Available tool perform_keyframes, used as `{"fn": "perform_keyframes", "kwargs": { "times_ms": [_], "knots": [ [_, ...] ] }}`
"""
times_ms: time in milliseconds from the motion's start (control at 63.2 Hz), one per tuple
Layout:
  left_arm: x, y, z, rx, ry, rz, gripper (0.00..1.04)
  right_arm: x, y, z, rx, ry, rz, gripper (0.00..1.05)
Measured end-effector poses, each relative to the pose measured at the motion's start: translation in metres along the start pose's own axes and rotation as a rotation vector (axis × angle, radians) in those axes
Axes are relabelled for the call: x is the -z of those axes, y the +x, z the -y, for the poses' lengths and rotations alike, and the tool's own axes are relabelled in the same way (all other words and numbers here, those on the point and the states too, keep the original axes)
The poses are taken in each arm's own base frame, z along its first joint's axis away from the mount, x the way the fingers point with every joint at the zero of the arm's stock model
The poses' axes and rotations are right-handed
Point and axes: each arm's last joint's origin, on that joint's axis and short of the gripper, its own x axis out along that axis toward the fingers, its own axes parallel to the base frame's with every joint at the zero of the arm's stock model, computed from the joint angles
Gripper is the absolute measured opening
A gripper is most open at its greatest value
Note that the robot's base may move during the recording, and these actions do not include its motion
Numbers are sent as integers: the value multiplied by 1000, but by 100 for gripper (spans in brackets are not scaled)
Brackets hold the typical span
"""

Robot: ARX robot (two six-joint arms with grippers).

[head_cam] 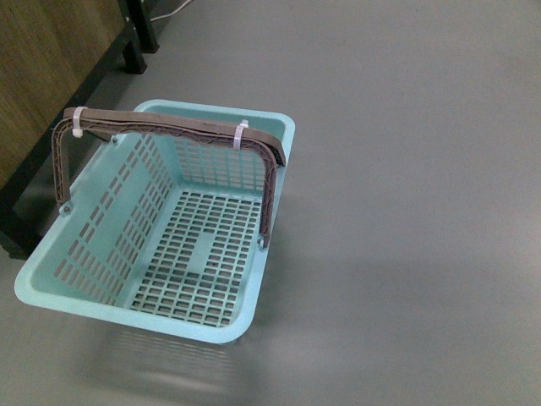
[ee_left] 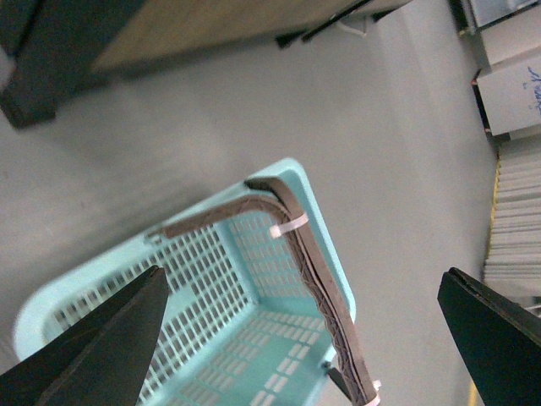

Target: Pick lemon and mango into basket

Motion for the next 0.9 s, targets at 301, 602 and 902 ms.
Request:
{"fn": "perform_keyframes", "kwargs": {
  "times_ms": [301,602,902],
  "knots": [
    [51,101,-5,-67,-294,-158,98,0,0,0,0,0,0,96],
    [96,166,33,4,-342,-265,98,0,0,0,0,0,0,96],
    [122,202,59,13,-324,-313,96,0,0,0,0,0,0,96]
  ]
}}
